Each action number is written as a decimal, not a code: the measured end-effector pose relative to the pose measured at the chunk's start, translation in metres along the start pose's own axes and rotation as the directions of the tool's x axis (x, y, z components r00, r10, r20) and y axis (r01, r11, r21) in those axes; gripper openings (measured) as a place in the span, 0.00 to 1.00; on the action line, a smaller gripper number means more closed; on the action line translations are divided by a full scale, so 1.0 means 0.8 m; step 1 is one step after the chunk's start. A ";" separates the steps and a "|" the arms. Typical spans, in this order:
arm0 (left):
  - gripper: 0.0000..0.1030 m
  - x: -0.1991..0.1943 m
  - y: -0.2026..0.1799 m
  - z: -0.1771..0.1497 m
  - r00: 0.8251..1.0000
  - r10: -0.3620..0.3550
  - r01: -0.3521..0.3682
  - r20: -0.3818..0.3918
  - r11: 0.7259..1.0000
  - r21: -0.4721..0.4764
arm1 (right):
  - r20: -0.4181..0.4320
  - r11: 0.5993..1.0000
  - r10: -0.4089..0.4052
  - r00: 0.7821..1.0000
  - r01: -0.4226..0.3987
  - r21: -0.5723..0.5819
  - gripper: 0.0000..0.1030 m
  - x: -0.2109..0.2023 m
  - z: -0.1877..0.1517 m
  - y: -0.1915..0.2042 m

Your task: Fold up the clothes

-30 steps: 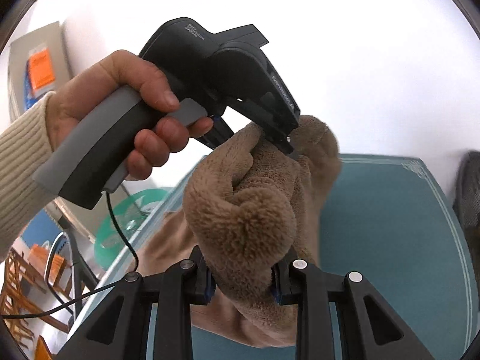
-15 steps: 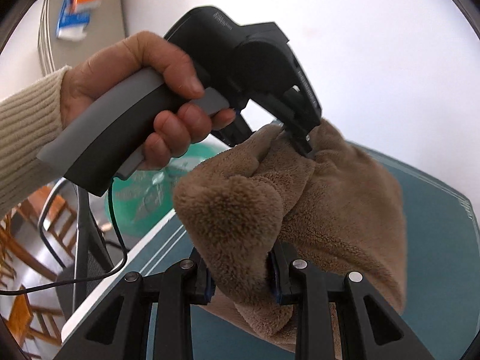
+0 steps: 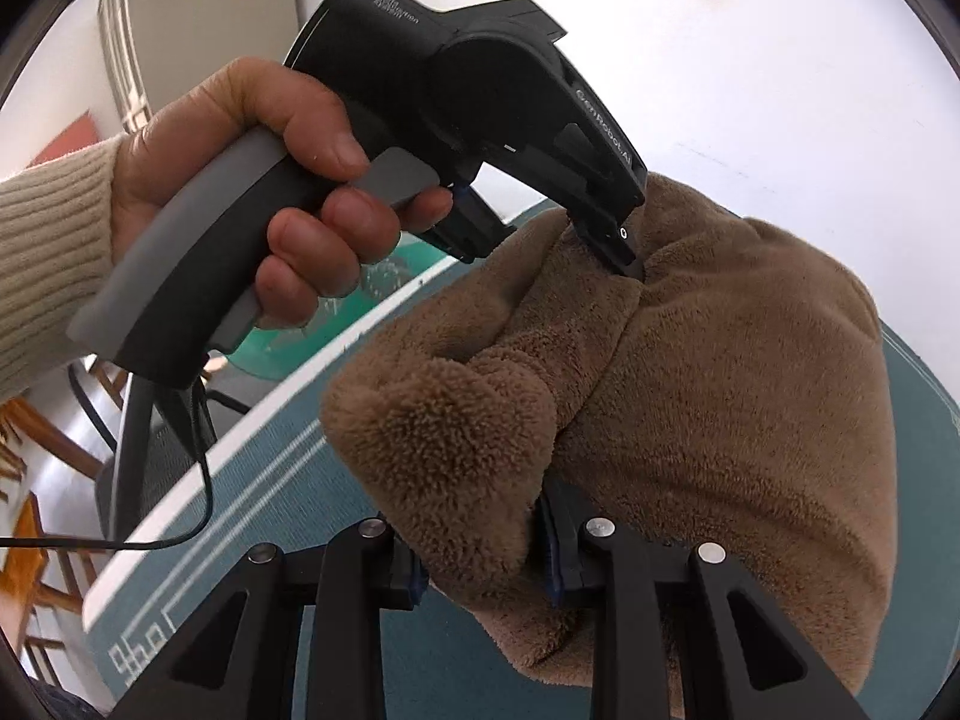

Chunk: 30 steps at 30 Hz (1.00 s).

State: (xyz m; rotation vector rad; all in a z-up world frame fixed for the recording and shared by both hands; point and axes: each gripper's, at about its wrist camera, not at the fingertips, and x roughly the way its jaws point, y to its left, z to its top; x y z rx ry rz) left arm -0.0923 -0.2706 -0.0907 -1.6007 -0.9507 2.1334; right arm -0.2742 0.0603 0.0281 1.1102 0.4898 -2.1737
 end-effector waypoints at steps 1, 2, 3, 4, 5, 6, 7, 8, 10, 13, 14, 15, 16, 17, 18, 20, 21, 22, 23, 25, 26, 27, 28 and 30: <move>0.54 0.000 0.002 -0.001 1.000 0.012 -0.012 0.009 1.000 -0.008 | 0.000 1.000 0.001 1.000 -0.001 -0.004 0.29 0.002 -0.002 -0.001; 0.62 -0.001 0.003 -0.002 1.000 0.024 -0.024 0.018 1.000 -0.016 | 0.000 1.000 0.005 1.000 -0.005 -0.006 0.30 0.003 -0.003 -0.003; 0.67 -0.001 0.005 -0.002 0.999 0.037 -0.036 0.027 0.999 -0.024 | 0.000 1.000 0.008 1.000 -0.008 -0.008 0.32 0.005 -0.005 -0.005; 0.75 -0.003 0.005 -0.003 0.998 0.054 -0.053 0.036 0.998 -0.032 | 0.001 1.000 0.014 1.000 -0.014 -0.007 0.34 0.006 -0.006 -0.007; 0.77 -0.004 0.005 -0.004 0.997 0.065 -0.063 0.044 0.997 -0.037 | 0.002 1.000 0.026 1.000 -0.026 -0.010 0.44 0.006 -0.008 -0.007; 0.77 -0.006 0.004 -0.005 0.997 0.069 -0.067 0.045 0.997 -0.039 | 0.003 0.999 0.041 0.999 -0.041 -0.021 0.55 0.005 -0.010 -0.007; 0.77 -0.008 0.002 -0.006 0.996 0.074 -0.072 0.046 0.997 -0.043 | 0.004 0.998 0.054 0.999 -0.054 -0.035 0.59 0.004 -0.012 -0.005; 0.77 -0.010 0.000 -0.007 0.996 0.080 -0.078 0.047 0.996 -0.045 | 0.006 0.997 0.062 0.998 -0.062 -0.043 0.64 0.001 -0.015 -0.005; 0.78 -0.019 -0.006 -0.009 0.992 0.112 -0.110 0.059 0.993 -0.043 | 0.016 0.996 0.075 0.997 -0.075 -0.042 0.64 -0.010 -0.021 -0.008; 0.78 -0.038 -0.020 -0.014 0.980 0.177 -0.175 0.094 0.984 -0.031 | 0.052 0.996 0.089 0.995 -0.089 -0.002 0.64 -0.040 -0.034 -0.025; 0.78 -0.047 -0.026 -0.017 0.973 0.203 -0.201 0.111 0.979 -0.023 | 0.067 0.996 0.089 0.994 -0.090 0.014 0.64 -0.051 -0.039 -0.032; 0.78 -0.055 -0.033 -0.020 0.966 0.226 -0.226 0.129 0.974 -0.016 | 0.078 0.997 0.074 0.994 -0.077 0.031 0.65 -0.059 -0.044 -0.036; 0.78 -0.062 -0.040 -0.023 0.960 0.238 -0.239 0.145 0.971 -0.009 | 0.086 0.997 0.052 0.995 -0.056 0.048 0.66 -0.065 -0.050 -0.037; 0.78 -0.068 -0.050 -0.027 0.957 0.242 -0.246 0.162 0.969 0.000 | 0.094 0.997 0.030 0.995 -0.036 0.065 0.66 -0.072 -0.056 -0.039; 0.78 -0.081 -0.055 -0.035 0.954 0.237 -0.243 0.182 0.970 0.014 | 0.091 0.996 0.004 0.996 -0.012 0.088 0.66 -0.076 -0.061 -0.043; 0.78 -0.083 -0.086 -0.052 0.954 0.216 -0.230 0.210 0.972 0.045 | 0.072 0.989 -0.052 0.996 0.042 0.138 0.66 -0.084 -0.070 -0.053; 0.78 -0.095 -0.093 -0.061 0.956 0.191 -0.212 0.222 0.974 0.075 | 0.061 0.984 -0.080 0.995 0.069 0.163 0.66 -0.088 -0.075 -0.058; 0.78 -0.096 -0.104 -0.068 0.959 0.170 -0.196 0.225 0.976 0.097 | 0.049 0.978 -0.108 0.993 0.097 0.187 0.67 -0.091 -0.080 -0.063; 0.78 -0.091 -0.114 -0.079 0.964 0.149 -0.178 0.219 0.977 0.120 | 0.037 0.970 -0.135 0.990 0.124 0.211 0.70 -0.095 -0.084 -0.068; 0.78 -0.066 -0.136 -0.087 0.977 0.114 -0.145 0.178 0.974 0.172 | 0.011 0.950 -0.187 0.982 0.178 0.257 0.75 -0.103 -0.093 -0.077; 0.78 -0.053 -0.141 -0.092 0.981 0.114 -0.144 0.155 0.970 0.196 | -0.003 0.938 -0.213 0.977 0.205 0.280 0.75 -0.107 -0.098 -0.082; 0.78 -0.040 -0.146 -0.098 0.984 0.117 -0.144 0.133 0.966 0.217 | -0.018 0.925 -0.238 0.971 0.232 0.302 0.75 -0.110 -0.103 -0.087; 0.78 -0.028 -0.145 -0.102 0.984 0.137 -0.159 0.114 0.963 0.219 | -0.032 0.918 -0.246 0.969 0.243 0.314 0.75 -0.109 -0.108 -0.092; 0.78 -0.011 -0.144 -0.108 0.983 0.158 -0.175 0.095 0.963 0.206 | -0.055 0.913 -0.241 0.969 0.245 0.327 0.75 -0.100 -0.115 -0.102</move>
